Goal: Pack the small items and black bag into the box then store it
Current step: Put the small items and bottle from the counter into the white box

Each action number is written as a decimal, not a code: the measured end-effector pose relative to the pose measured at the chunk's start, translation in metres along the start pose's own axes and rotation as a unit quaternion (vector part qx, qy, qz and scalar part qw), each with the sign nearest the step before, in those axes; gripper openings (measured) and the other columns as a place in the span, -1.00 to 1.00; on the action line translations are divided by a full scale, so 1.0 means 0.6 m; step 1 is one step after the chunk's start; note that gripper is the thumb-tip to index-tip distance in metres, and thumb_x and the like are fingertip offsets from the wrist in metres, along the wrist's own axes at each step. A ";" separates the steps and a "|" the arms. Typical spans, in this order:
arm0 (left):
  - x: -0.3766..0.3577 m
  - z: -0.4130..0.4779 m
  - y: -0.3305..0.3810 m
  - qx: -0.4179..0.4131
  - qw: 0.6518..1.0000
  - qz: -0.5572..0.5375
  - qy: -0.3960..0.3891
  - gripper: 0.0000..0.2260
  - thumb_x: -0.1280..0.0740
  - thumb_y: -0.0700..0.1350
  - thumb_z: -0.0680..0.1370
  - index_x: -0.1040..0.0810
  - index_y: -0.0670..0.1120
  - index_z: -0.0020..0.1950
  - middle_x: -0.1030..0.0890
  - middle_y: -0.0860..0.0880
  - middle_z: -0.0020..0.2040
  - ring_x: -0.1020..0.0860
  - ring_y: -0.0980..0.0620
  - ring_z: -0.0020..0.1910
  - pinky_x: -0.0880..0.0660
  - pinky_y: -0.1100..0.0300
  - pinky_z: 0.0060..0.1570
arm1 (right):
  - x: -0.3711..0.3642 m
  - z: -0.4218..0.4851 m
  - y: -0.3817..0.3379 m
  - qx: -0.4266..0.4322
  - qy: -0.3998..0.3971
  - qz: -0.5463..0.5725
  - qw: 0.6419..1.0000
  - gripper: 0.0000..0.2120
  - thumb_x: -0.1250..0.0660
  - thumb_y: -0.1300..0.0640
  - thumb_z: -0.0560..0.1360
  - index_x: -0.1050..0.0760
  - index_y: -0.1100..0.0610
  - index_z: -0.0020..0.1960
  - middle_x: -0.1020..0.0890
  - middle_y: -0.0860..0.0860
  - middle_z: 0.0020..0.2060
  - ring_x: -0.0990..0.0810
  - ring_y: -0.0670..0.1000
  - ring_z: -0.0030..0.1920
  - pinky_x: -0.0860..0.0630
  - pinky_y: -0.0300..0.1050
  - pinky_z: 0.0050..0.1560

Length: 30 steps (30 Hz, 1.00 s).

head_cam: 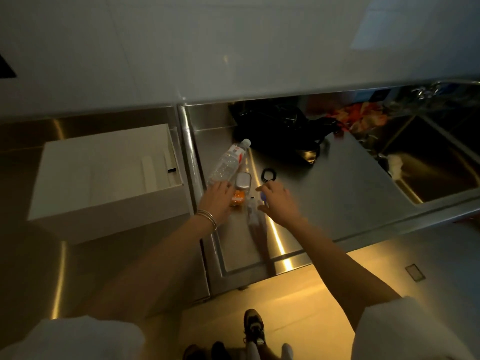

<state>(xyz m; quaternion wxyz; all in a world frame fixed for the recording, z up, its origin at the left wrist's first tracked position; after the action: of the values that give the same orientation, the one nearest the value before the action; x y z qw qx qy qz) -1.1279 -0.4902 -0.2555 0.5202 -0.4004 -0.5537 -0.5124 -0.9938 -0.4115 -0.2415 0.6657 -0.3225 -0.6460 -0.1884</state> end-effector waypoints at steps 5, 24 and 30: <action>-0.039 0.034 0.005 0.034 0.998 0.014 -0.055 -0.52 -0.36 -0.14 0.44 -0.34 -0.13 0.32 -0.41 -0.13 0.29 -0.36 -0.12 0.28 -0.32 0.05 0.28 | -0.028 0.034 0.017 0.042 -0.046 -0.002 0.998 -0.52 -0.36 0.10 0.44 -0.34 0.08 0.33 -0.41 0.07 0.27 -0.37 0.09 0.28 -0.33 -0.01 0.24; 0.156 0.000 -0.015 0.126 0.975 0.016 0.183 -0.64 -0.53 -0.12 0.29 -0.55 -0.18 0.01 -0.58 -0.18 -0.04 -0.54 -0.15 -0.08 -0.45 0.06 -0.12 | 0.115 0.128 -0.076 0.260 0.022 0.101 0.960 -0.59 -0.38 0.04 0.45 -0.43 0.09 0.26 -0.49 0.04 0.20 -0.46 0.01 0.19 -0.43 -0.12 0.15; 0.270 -0.071 -0.101 0.171 0.954 0.052 0.241 -0.65 -0.50 -0.17 0.32 -0.54 -0.18 0.06 -0.58 -0.18 0.00 -0.53 -0.14 -0.02 -0.44 0.09 -0.08 | 0.168 0.152 -0.213 0.330 0.052 0.167 0.927 -0.59 -0.37 0.07 0.46 -0.42 0.10 0.27 -0.48 0.05 0.17 -0.49 -0.02 0.10 -0.47 -0.14 0.11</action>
<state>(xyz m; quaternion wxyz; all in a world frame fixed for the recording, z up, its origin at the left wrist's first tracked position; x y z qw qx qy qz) -1.2023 -0.5560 -0.1077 0.7249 -0.1982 -0.4694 -0.4636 -1.1372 -0.4256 -0.1224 0.7890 -0.1774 -0.5729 0.1332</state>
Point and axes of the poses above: each hand's wrist, its own z-axis towards the middle knuckle, its own x-axis out of the back of the hand, y = z × x, the point moved 5 cm from there along z, towards the middle knuckle
